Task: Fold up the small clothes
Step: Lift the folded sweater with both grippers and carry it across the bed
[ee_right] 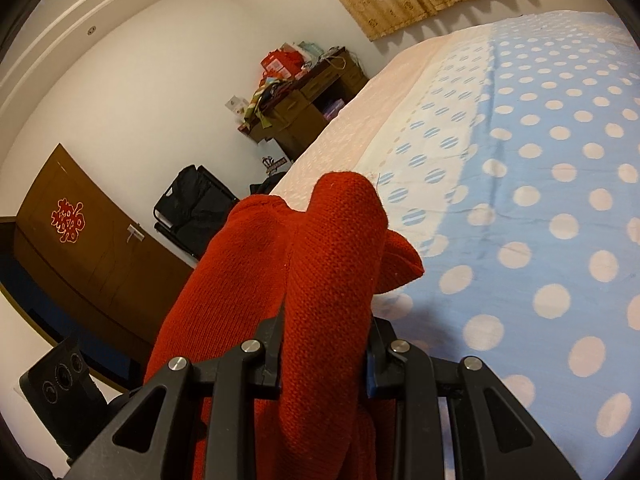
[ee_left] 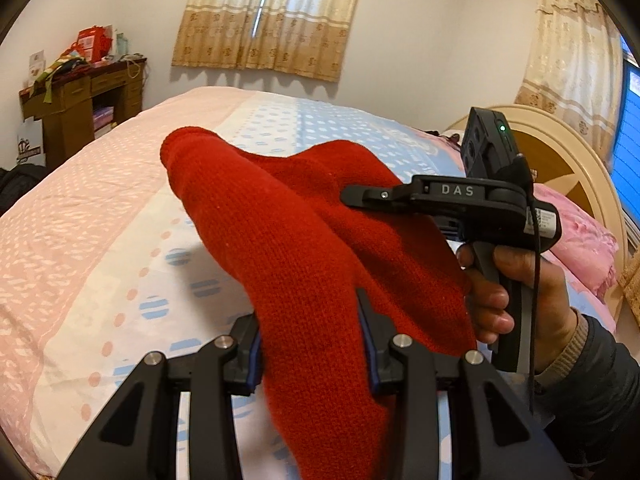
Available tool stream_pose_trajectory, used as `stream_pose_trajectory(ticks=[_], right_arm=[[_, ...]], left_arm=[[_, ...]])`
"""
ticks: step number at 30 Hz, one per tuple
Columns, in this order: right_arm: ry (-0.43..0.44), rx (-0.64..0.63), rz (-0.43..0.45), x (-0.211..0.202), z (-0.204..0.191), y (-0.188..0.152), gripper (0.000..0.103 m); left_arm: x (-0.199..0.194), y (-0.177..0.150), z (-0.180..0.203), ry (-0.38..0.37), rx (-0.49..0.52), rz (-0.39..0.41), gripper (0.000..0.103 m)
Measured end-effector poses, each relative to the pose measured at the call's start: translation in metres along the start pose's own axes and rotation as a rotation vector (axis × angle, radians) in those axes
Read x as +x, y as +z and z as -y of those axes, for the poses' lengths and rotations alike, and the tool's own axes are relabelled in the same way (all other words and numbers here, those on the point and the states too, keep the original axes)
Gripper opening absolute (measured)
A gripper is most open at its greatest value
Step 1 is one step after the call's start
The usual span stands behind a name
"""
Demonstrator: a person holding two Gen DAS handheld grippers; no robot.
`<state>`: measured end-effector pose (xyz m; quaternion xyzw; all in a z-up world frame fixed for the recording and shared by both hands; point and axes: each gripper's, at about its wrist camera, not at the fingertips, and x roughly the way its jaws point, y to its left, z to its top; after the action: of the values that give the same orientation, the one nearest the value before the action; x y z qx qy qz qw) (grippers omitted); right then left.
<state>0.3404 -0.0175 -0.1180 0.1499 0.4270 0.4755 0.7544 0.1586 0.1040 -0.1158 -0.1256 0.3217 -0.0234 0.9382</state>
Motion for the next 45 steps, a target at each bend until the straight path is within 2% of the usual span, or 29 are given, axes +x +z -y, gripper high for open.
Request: stream_pose_trajectory(ticks=[11,24,32,38,45], right_arm=[[-0.002,-0.012,-0.061,0.036,-0.009,0.001,0.028],[0.003,-0.020,-0.132,0.066,-0.015,-0.004,0.028],[0.002,-0.018,-0.174,0.087,-0.015,-0.011,0.028],[-0.048,-0.027,-0.195,0.095,-0.006,-0.016,0.028],[-0.069,-0.038,-0.202,0.099,-0.001,-0.019,0.029]], left_arm=[[0.000,-0.010,-0.019,0.024,-0.050,-0.013,0.040],[-0.005,-0.026,-0.034,0.041,-0.064,-0.040,0.040],[-0.003,-0.047,-0.053,0.016,-0.115,-0.069,0.040],[-0.004,-0.056,-0.054,0.006,-0.119,-0.047,0.043],[-0.009,-0.054,-0.049,0.032,-0.102,-0.043,0.046]])
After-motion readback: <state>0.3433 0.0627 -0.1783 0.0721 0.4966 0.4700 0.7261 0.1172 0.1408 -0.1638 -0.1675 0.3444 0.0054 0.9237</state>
